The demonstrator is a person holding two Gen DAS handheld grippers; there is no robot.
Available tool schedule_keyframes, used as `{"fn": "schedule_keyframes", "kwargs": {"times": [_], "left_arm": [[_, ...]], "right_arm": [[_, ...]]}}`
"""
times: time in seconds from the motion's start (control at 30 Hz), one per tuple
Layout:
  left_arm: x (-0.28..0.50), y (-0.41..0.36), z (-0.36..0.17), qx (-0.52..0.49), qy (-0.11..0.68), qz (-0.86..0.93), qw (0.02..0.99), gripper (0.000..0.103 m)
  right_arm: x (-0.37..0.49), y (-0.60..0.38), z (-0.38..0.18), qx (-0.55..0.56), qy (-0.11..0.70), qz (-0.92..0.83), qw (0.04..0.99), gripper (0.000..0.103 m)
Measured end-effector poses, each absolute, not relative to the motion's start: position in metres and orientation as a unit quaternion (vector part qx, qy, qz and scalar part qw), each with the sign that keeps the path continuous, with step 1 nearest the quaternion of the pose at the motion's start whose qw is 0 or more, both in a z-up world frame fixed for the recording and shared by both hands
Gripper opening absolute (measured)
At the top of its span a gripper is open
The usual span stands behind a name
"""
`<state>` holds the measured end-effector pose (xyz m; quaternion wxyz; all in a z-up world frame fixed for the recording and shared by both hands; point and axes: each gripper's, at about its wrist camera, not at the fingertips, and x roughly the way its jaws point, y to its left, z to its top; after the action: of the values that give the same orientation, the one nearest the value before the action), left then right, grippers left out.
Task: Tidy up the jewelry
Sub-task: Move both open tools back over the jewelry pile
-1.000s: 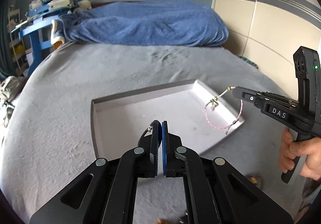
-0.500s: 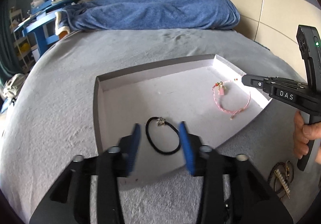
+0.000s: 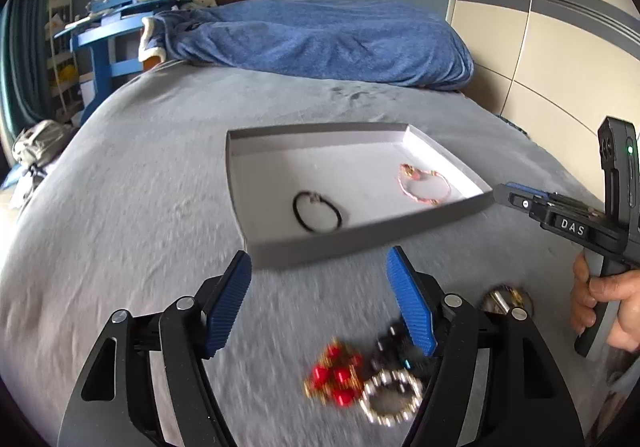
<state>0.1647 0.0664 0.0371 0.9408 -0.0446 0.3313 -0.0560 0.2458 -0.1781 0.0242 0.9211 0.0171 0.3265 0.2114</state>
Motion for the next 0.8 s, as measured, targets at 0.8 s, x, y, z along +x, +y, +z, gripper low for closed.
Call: {"fn": "schedule_keyframes", "kwargs": {"times": [0.8], "left_arm": [[0.086, 0.031, 0.004, -0.047, 0.364, -0.074, 0.927, 0.075]], "right_arm": [[0.157, -0.196, -0.012, 0.021, 0.367, 0.203, 0.908, 0.049]]}}
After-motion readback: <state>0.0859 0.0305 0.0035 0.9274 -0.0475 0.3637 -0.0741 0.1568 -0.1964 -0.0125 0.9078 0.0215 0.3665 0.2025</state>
